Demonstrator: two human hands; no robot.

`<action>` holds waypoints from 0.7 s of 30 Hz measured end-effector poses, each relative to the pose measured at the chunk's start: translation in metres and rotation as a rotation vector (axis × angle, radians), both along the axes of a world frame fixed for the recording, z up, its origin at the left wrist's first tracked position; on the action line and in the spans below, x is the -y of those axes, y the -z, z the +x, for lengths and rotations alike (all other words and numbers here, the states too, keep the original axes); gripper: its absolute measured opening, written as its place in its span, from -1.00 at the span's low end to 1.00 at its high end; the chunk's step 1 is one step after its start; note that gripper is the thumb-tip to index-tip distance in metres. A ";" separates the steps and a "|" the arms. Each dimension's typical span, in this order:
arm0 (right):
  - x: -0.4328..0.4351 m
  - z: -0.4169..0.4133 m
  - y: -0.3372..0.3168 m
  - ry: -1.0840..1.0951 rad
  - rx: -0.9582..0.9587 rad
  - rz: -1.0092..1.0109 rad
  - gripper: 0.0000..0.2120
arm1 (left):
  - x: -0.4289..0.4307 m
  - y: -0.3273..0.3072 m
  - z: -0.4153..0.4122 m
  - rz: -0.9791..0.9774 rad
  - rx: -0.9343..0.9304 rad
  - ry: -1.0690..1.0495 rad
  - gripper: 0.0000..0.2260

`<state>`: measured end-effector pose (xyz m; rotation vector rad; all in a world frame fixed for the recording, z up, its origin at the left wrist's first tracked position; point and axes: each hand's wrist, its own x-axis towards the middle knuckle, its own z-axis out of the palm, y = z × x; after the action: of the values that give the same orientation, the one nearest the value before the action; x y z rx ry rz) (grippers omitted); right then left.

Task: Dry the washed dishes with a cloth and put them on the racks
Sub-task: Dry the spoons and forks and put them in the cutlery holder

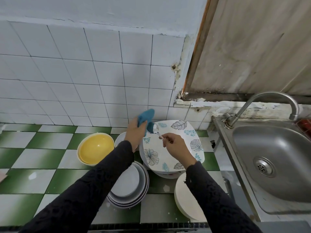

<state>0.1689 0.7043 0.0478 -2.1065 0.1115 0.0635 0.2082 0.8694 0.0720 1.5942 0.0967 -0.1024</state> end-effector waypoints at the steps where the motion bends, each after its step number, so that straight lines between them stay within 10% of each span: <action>1: -0.004 0.002 -0.003 0.013 0.004 -0.013 -0.79 | 0.002 0.006 -0.001 0.165 0.078 0.102 -0.68; 4: -0.011 0.008 -0.009 0.044 0.019 -0.058 -0.79 | 0.005 0.017 -0.004 0.512 0.221 0.269 -0.56; 21: -0.023 0.013 -0.015 0.118 -0.045 0.091 -0.81 | -0.015 0.028 0.000 0.958 0.582 0.484 -0.46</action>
<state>0.1816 0.7278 0.0628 -2.0044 0.2551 0.0442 0.2079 0.8844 0.0444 2.5080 -0.8071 0.0518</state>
